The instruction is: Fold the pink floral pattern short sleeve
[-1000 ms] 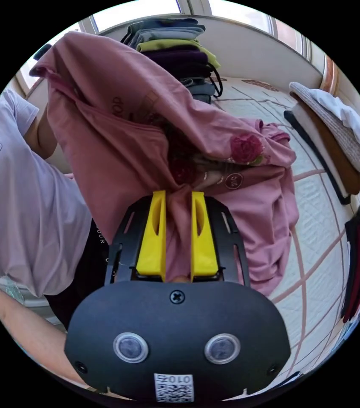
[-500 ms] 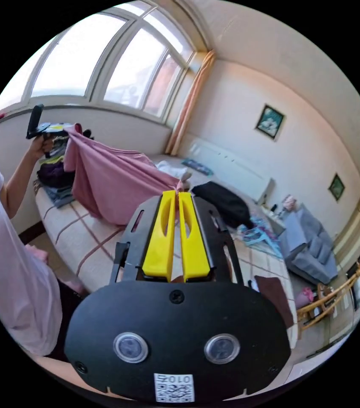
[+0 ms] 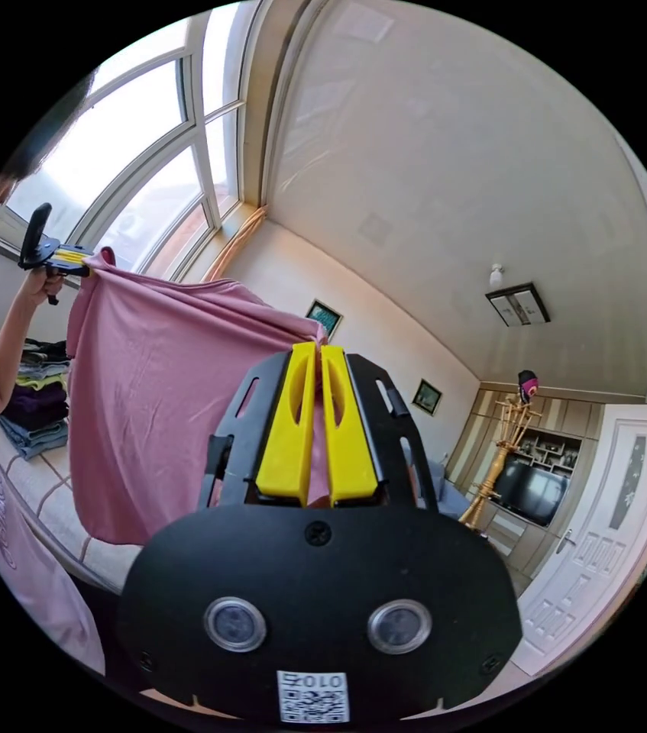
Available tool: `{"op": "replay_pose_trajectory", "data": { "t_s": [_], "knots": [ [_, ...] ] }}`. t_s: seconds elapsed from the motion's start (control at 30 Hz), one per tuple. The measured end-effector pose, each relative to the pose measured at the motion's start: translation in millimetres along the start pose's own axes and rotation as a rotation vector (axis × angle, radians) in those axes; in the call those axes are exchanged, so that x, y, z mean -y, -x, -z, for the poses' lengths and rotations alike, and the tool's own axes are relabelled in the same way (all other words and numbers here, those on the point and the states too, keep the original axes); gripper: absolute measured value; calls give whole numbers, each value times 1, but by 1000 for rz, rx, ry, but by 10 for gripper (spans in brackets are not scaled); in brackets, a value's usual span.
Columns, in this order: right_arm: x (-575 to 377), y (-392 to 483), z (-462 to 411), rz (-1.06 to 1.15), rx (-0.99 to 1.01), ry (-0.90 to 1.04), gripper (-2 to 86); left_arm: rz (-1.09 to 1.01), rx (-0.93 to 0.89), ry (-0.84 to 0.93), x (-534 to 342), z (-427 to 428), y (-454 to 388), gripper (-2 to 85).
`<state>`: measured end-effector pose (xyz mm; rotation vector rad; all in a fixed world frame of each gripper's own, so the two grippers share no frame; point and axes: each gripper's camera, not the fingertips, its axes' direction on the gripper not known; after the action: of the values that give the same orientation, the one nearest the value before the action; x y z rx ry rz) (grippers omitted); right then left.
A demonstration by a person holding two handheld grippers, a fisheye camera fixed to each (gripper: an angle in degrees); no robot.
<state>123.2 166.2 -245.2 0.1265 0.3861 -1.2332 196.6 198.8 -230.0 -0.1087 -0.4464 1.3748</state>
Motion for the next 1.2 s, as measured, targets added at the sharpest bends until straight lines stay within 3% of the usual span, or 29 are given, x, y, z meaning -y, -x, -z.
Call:
{"op": "replay_pose_trajectory", "data": {
  "t_s": [0.2,0.33,0.43,0.6,0.77,0.83,0.97,1.07,1.2],
  "knots": [
    [10,8,62,39,-92,-12,13,-14,-49,-78,27,11,6,-4],
    [8,4,59,17,-87,18,13,-18,-127,-68,34,-13,12,-4],
    [-11,4,25,-7,-51,105,13,20,-235,24,24,-72,17,-4],
    [-69,-10,-89,-50,53,359,12,101,-421,323,-36,-258,24,-5],
    [-87,-67,-218,-200,69,463,12,206,-483,304,-44,-388,78,-4],
    [-53,-84,-242,-178,-28,397,12,211,-412,228,-22,-397,103,-4],
    [-11,-104,-248,-156,-39,307,12,148,-262,116,10,-382,140,-4],
    [-20,-106,-246,-149,11,285,12,109,-274,100,-12,-368,136,-4],
    [-94,-89,-257,-161,113,400,12,16,-366,180,-82,-359,81,-4]
  ]
}}
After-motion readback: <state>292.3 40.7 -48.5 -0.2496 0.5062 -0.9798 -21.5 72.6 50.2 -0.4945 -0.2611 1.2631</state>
